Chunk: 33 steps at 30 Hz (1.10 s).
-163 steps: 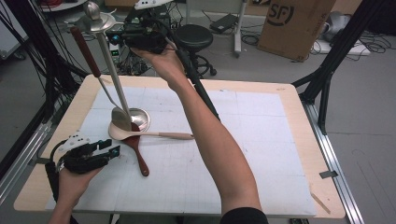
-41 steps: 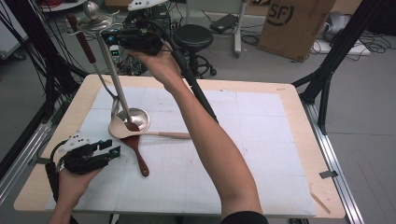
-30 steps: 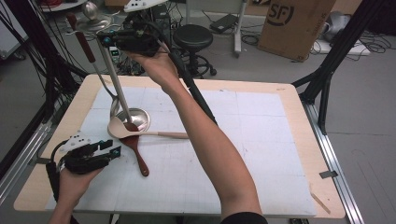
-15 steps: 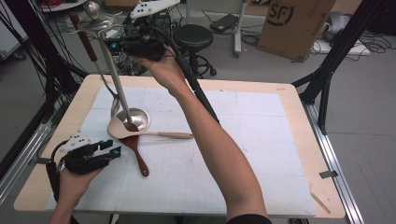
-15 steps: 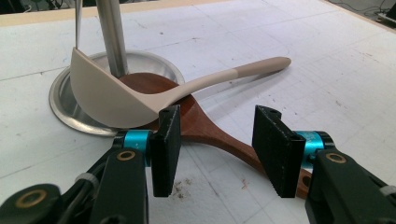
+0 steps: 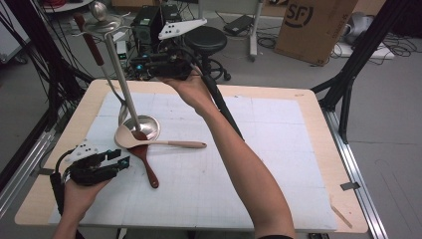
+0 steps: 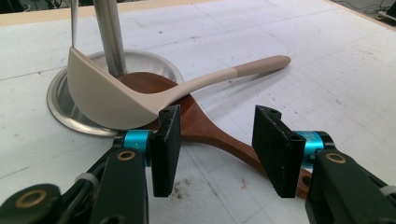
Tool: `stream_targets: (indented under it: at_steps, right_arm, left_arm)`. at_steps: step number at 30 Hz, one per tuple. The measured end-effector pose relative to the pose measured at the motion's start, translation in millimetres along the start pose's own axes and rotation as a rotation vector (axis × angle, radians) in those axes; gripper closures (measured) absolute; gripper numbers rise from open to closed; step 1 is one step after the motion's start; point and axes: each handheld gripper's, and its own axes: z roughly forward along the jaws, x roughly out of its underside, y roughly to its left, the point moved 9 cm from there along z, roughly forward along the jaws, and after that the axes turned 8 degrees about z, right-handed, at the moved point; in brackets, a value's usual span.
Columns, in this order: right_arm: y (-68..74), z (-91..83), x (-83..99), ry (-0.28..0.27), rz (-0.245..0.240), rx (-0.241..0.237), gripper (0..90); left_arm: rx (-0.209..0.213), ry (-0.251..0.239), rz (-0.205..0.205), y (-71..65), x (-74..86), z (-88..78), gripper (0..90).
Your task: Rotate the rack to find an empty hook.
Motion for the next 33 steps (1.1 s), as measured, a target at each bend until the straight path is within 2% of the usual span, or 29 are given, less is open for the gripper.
stream_targets:
  at_steps: [10, 33]
  right_arm:
    - [-4.6, -8.8, 22.4, 0.013, 0.026, 0.007, 76.2]
    - [-18.0, -21.5, 90.1, 0.071, 0.116, 0.033, 65.8]
  left_arm:
    - [-0.003, 0.001, 0.002, -0.2, 0.2, -0.2, 52.4]
    - [0.007, 0.0, 0.008, -3.8, -0.6, 2.0, 52.2]
